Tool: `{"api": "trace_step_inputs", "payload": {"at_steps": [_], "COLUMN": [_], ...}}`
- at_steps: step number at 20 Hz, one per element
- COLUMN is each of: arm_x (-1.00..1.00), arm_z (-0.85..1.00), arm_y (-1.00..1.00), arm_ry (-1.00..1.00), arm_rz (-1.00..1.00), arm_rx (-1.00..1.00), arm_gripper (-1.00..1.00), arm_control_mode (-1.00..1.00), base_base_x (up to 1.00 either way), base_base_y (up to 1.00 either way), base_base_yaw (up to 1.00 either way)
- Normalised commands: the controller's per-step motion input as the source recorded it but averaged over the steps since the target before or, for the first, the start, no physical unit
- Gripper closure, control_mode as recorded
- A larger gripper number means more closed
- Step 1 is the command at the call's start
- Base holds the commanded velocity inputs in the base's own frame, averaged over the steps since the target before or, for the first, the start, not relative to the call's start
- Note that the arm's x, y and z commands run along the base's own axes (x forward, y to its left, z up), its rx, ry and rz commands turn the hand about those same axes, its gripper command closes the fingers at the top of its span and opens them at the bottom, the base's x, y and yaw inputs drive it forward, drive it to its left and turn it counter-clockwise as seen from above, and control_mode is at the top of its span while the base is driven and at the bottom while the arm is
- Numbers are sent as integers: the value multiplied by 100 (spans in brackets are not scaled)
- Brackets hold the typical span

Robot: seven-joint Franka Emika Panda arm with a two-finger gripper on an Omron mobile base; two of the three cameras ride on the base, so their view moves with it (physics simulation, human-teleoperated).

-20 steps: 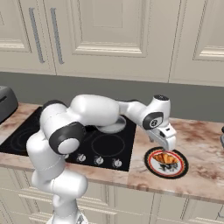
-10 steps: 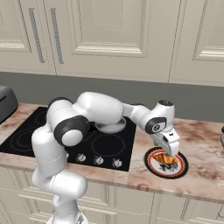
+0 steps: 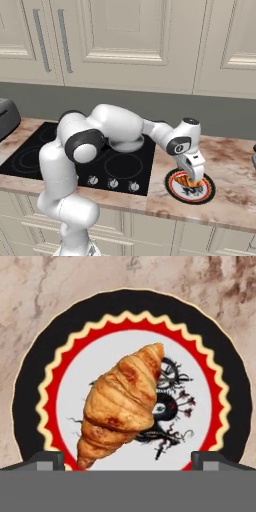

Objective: Pick the croissant and place it on the pan. Then turn on the stove to warm the croissant.

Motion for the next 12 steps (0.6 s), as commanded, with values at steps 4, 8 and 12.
{"api": "trace_step_inputs", "payload": {"at_steps": [4,8,12], "arm_x": [0,3,8], "arm_z": [-13,-4,0], "arm_y": [0,-3,-5], "arm_ry": [0,0,0], "arm_rz": [-7,-6,-5], "arm_rx": [0,0,0], "arm_gripper": [-100,-100,-100], "arm_control_mode": [-100,-100,-100], "base_base_x": [0,0,0], "base_base_y": [0,0,0], "base_base_yaw": [0,0,0]}}
